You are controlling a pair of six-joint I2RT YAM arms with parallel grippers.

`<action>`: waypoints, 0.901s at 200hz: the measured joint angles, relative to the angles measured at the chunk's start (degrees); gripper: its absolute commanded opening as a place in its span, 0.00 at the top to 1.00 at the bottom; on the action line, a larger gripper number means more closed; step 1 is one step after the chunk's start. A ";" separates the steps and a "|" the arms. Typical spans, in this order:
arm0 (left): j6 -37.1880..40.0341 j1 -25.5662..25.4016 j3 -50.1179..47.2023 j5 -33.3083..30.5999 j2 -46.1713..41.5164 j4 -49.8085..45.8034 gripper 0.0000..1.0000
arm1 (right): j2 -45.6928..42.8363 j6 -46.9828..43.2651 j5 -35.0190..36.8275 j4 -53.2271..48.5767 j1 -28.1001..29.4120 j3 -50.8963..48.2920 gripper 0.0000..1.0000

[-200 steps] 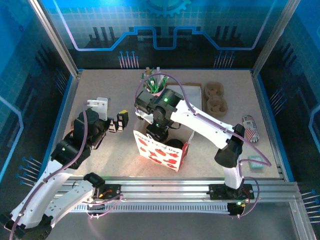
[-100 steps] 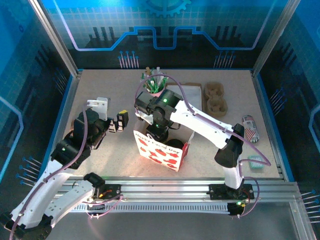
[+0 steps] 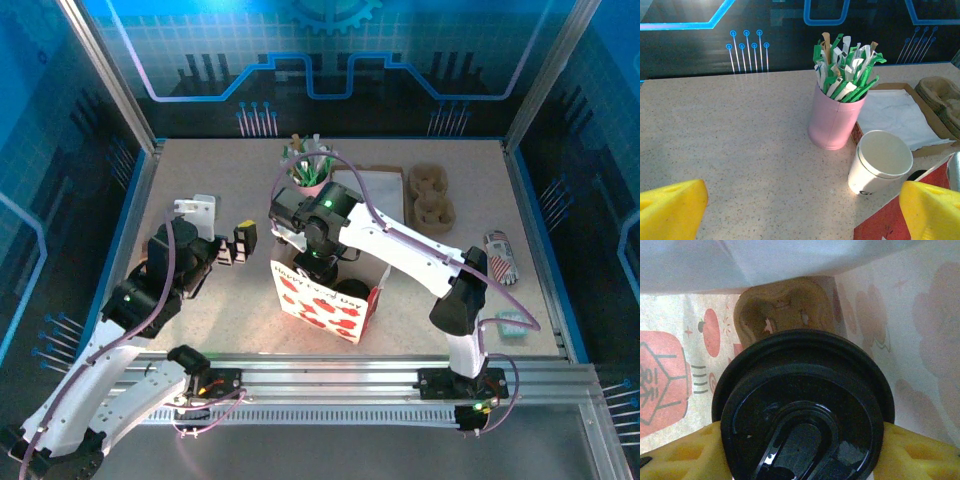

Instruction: Pack the takeout coffee

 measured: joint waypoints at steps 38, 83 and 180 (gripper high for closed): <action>0.00 0.00 0.00 0.00 0.00 0.00 0.01 | 0.00 0.00 -0.07 0.31 0.00 -0.26 0.47; 0.00 0.00 0.00 0.00 0.00 0.00 0.01 | 0.00 0.00 -0.15 0.33 0.02 -0.33 0.47; 0.00 0.00 0.00 0.00 0.00 0.00 0.01 | -0.02 0.00 -0.20 0.74 0.02 -1.14 0.48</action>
